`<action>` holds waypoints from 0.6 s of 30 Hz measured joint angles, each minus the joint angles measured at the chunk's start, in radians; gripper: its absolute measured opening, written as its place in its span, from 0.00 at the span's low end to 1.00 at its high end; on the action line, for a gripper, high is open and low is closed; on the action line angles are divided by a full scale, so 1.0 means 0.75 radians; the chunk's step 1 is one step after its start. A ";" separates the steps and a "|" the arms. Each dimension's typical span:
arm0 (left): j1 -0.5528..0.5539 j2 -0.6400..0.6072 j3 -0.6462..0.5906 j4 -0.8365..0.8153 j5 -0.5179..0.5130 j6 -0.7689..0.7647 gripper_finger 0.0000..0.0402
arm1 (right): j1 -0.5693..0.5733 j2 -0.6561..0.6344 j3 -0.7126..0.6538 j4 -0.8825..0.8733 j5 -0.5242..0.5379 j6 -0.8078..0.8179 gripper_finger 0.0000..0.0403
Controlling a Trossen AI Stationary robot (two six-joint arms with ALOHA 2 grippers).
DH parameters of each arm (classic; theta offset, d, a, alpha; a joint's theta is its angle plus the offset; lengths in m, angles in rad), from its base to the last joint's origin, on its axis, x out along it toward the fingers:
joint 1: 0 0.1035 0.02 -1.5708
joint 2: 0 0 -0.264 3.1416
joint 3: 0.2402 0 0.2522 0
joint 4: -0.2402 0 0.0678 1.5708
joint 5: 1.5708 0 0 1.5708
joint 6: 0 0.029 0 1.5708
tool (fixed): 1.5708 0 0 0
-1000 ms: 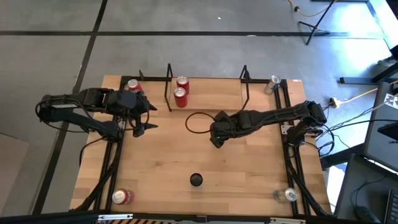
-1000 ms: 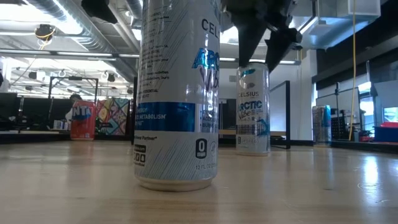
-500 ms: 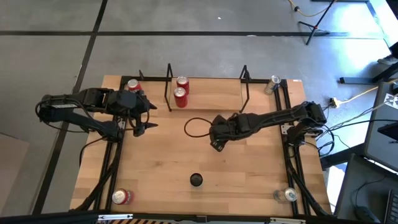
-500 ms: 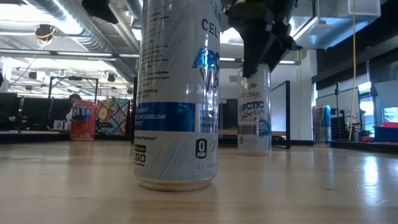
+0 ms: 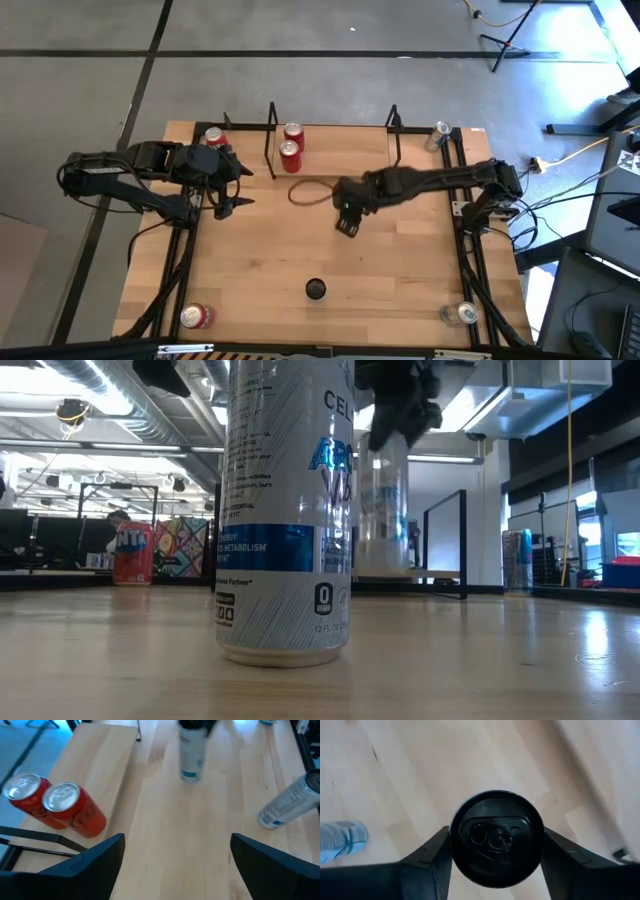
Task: Place canned beverage on shelf
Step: Put the right white and blue soda can on the shelf
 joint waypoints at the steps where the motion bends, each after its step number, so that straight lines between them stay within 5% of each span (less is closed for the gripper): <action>1: 0.000 0.000 0.000 -0.003 0.018 0.000 0.88 | -0.019 0.000 0.024 -0.003 -0.003 -0.019 0.54; 18: 0.000 0.000 0.000 0.004 -0.014 -0.008 0.88 | -0.475 0.009 0.258 0.144 0.027 -0.509 0.54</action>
